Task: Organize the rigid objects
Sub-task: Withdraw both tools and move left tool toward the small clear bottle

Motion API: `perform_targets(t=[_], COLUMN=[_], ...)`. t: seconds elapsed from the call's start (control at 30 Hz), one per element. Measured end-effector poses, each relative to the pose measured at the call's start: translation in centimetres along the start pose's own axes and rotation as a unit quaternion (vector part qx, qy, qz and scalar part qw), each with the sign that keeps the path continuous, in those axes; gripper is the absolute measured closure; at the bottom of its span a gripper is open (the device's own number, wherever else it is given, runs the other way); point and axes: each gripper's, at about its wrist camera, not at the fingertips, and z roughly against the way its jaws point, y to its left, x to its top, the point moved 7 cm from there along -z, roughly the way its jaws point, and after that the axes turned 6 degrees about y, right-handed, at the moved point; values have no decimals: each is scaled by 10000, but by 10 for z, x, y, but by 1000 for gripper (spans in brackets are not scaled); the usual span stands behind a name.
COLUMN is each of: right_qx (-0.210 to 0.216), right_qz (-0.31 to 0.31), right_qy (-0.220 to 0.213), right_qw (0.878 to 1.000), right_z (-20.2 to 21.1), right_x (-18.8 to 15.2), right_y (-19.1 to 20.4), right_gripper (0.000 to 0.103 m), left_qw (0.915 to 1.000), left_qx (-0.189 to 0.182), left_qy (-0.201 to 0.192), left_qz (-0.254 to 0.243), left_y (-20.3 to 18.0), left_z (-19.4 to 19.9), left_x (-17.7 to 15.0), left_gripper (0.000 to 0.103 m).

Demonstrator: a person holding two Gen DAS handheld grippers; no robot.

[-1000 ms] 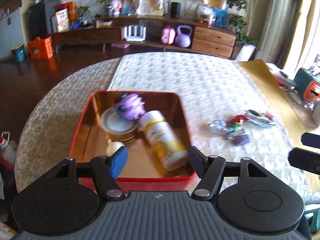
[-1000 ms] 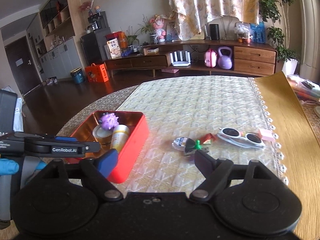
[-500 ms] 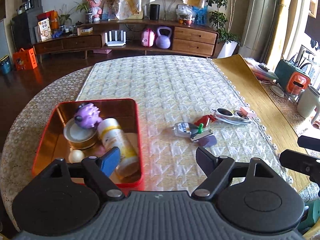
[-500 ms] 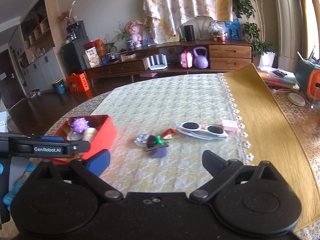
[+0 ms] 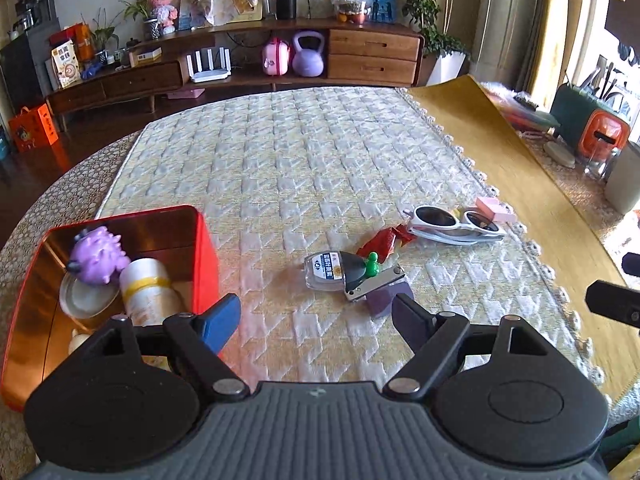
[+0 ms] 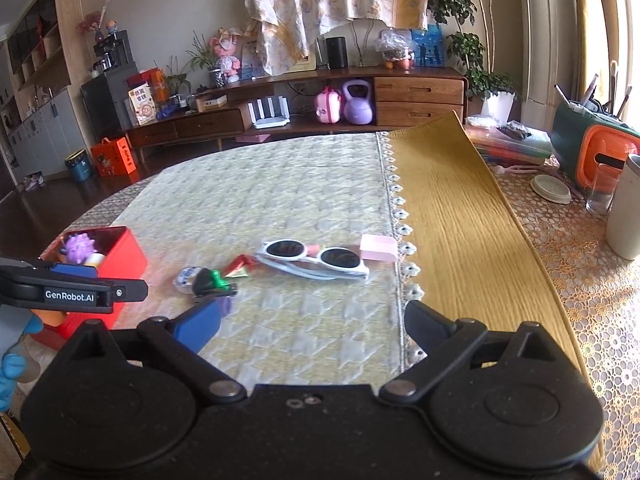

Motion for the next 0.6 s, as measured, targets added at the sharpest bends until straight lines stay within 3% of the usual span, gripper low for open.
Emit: perform_targets(t=[0.27,0.6], right_qx=[-32,-2], right_qz=[-71,-112], right_qy=[161,313], right_qw=[9998,9994], right_z=[-30,-59], right_x=[4,7], right_y=[-22,-30], right_gripper=[5,7], left_qw=[9991,9989], left_qx=[190,250], left_qy=[319,384], left_qz=[-203,-98], left_y=[-11,-9], left_z=[-49,-83], left_x=[8,18], left_gripper=[20,20])
